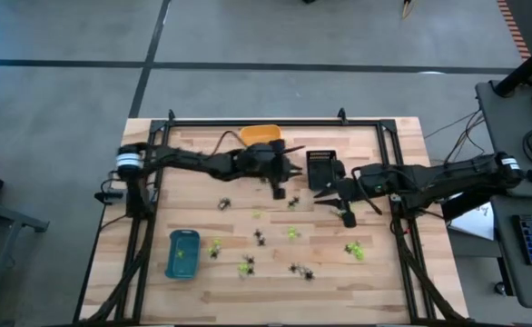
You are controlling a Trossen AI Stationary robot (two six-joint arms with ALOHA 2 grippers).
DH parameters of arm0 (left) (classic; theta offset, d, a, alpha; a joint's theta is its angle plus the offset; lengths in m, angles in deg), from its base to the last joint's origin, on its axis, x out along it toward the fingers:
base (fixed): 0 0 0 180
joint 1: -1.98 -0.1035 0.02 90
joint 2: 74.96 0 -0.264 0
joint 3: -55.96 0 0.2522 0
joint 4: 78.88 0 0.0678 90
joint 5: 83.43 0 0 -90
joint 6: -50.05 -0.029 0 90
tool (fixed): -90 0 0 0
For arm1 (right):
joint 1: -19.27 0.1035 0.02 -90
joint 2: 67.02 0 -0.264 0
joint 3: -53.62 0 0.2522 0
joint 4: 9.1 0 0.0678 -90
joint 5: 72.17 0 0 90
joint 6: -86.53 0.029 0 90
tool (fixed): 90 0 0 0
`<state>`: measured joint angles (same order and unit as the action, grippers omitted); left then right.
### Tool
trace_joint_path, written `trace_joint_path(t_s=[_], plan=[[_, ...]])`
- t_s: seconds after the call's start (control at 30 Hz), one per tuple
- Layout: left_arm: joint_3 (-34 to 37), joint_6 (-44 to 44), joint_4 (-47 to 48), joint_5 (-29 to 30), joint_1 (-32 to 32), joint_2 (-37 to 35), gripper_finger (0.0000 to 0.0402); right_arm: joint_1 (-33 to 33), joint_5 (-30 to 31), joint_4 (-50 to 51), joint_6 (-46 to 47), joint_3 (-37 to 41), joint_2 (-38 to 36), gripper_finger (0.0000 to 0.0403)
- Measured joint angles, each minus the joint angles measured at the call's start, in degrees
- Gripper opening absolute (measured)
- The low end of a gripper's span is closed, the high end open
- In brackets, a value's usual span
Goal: Sort Halloween decoration
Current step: Put the white skull toy into the black bin
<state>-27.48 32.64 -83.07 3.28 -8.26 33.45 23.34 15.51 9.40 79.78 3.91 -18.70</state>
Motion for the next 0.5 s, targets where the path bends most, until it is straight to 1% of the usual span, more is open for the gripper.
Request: trace_joint_path(t_s=[0.07, 0.27, 0.37, 0.5], plan=[[-4.26, -0.28, -0.05, -2.13, -0.92, 4.23, 0.0004, 0.0, 0.0, -0.31, -0.04, 0.86, -0.93, 0.0059], [-14.01, -0.17, 1.1, -2.84, -3.06, 13.37, 0.0004, 0.0, 0.0, -0.8, 0.08, 2.29, -2.12, 0.0059], [-17.16, -0.09, 2.55, -5.11, -3.93, 16.2, 0.0004, 0.0, 0.0, -0.83, 0.16, 2.38, -2.05, 0.0059], [-20.33, 1.66, 3.11, -5.29, -4.45, 19.79, 0.0011, 0.0, 0.0, -0.8, 0.26, 2.49, -2.03, 0.0059]])
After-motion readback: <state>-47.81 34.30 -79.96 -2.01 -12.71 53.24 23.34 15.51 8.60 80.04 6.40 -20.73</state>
